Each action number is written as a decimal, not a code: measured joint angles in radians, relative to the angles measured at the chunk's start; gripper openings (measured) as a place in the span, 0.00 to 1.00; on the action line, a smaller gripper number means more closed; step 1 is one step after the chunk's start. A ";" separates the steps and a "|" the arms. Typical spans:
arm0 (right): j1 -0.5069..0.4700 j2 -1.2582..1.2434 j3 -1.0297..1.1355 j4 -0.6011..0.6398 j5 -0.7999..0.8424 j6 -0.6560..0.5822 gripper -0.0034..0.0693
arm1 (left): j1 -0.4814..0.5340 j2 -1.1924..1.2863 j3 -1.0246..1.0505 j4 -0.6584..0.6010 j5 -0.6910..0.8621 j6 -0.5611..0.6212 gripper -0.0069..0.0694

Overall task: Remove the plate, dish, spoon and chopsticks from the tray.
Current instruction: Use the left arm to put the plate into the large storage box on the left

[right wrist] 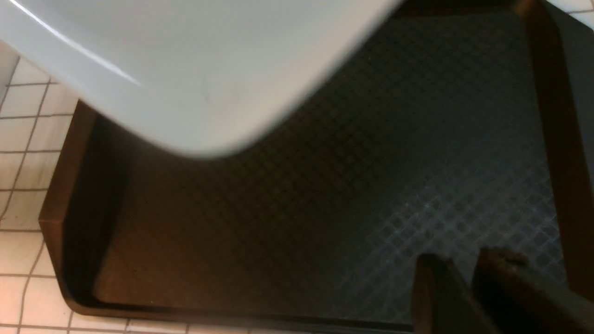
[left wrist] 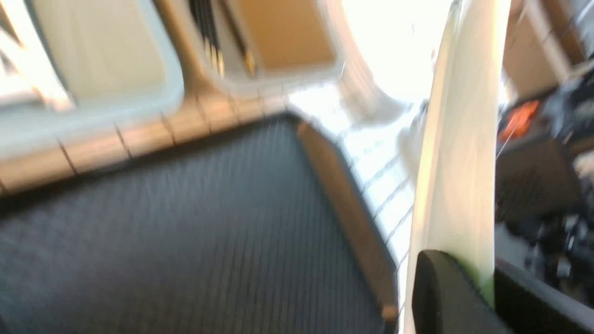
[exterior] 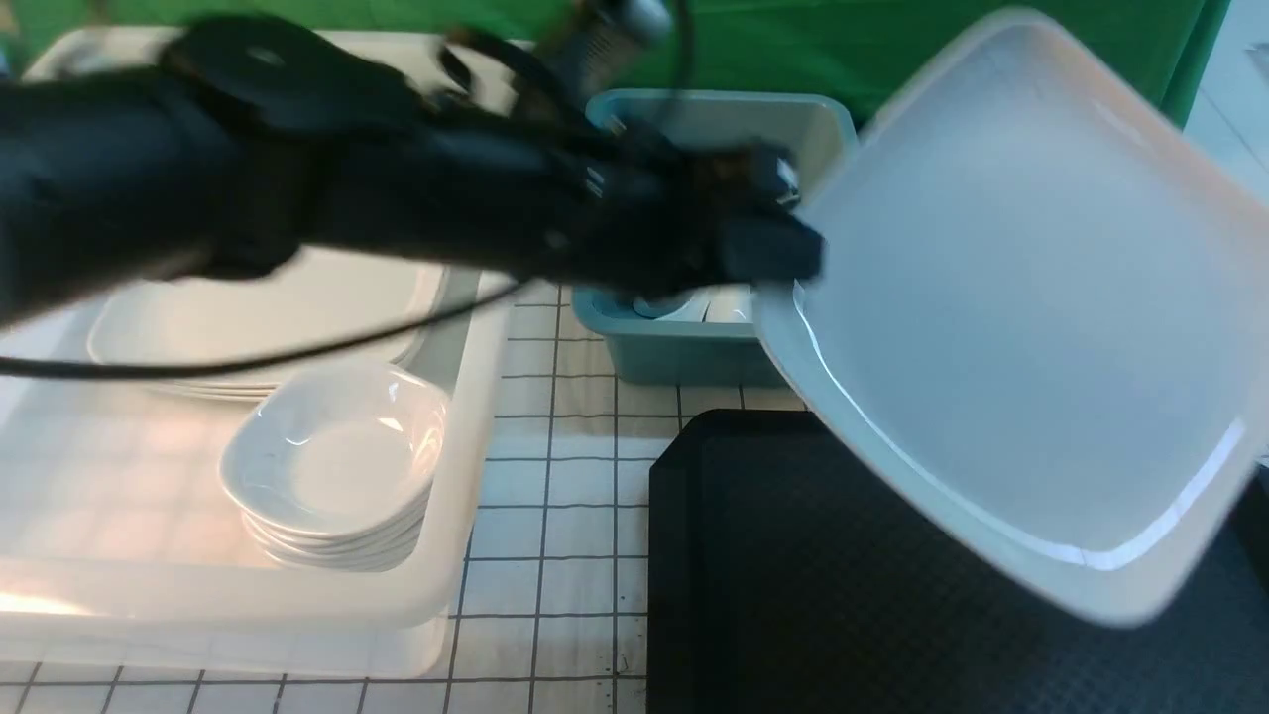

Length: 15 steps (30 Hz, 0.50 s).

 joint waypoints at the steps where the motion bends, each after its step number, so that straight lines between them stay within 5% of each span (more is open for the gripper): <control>1: 0.000 0.000 0.000 0.000 0.000 0.000 0.28 | 0.016 -0.004 0.000 -0.002 0.003 0.002 0.12; 5: 0.000 0.000 0.000 0.000 0.000 0.000 0.29 | 0.223 -0.080 0.000 -0.035 0.079 0.014 0.12; 8: 0.000 0.000 0.000 0.000 0.000 0.000 0.29 | 0.489 -0.120 0.000 -0.044 0.155 0.014 0.12; 15: 0.000 0.000 0.000 0.000 0.000 -0.001 0.29 | 0.928 -0.109 0.000 -0.037 0.178 0.012 0.12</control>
